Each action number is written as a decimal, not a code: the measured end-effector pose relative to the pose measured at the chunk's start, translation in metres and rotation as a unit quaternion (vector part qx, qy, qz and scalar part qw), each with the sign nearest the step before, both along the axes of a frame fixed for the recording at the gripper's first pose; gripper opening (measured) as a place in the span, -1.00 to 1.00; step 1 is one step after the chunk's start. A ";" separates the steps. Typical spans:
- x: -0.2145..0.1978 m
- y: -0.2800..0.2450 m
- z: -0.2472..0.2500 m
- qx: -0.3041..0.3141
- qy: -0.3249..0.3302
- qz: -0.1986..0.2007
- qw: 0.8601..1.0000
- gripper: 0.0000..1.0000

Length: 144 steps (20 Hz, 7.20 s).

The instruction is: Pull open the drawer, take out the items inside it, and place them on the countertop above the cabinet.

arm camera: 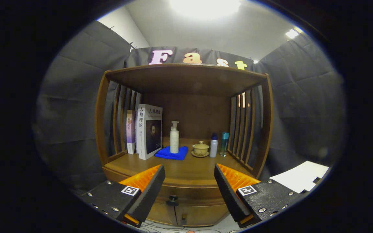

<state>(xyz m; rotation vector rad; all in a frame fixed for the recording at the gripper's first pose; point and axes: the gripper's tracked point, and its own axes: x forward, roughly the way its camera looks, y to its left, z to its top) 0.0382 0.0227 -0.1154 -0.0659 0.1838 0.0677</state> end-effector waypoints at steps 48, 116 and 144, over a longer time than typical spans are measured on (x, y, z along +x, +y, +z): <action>-0.001 0.020 -0.209 0.026 0.105 -0.013 0.994 -0.37; -0.026 0.028 -0.107 -0.092 0.276 -0.005 0.957 0.91; -0.040 -0.035 -0.243 -0.063 0.541 -0.085 0.834 0.76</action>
